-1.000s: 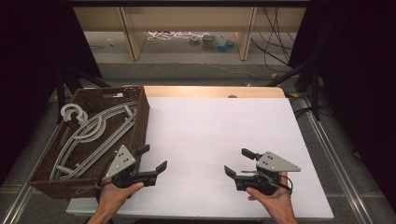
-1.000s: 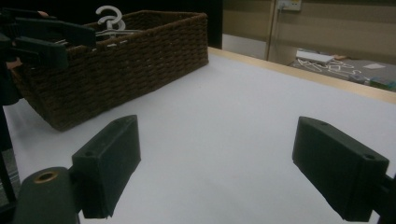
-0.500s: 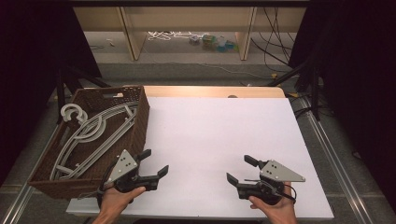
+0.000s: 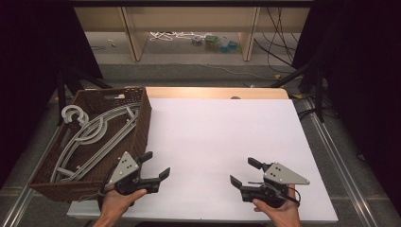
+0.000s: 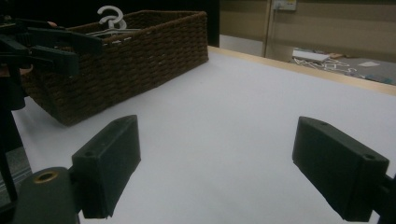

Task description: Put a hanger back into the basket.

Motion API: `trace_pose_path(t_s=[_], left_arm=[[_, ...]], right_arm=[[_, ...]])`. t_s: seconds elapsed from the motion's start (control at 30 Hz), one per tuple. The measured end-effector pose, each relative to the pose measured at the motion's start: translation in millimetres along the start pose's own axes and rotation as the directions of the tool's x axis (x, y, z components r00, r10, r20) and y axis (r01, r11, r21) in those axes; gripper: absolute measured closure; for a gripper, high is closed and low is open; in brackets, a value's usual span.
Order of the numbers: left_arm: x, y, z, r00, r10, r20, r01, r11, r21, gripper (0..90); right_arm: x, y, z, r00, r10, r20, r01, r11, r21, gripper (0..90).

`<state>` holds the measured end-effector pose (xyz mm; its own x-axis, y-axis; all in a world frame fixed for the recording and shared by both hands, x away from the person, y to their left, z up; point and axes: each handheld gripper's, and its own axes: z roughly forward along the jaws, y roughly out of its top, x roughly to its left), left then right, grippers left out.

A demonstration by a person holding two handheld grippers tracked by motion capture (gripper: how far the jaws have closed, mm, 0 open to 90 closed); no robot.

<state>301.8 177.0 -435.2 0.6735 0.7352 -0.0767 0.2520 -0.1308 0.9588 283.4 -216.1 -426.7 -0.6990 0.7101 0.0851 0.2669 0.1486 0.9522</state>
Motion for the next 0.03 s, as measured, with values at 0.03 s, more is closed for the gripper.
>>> trace_pose_path(t_s=[0.03], left_arm=[[-0.1,-0.1,0.0,1.0000,0.001,0.000,-0.001,1.0000,0.002,16.4]], right_arm=[[-0.3,0.6,-1.2,1.0000,-0.006,0.006,0.005,1.000,0.016,16.2]])
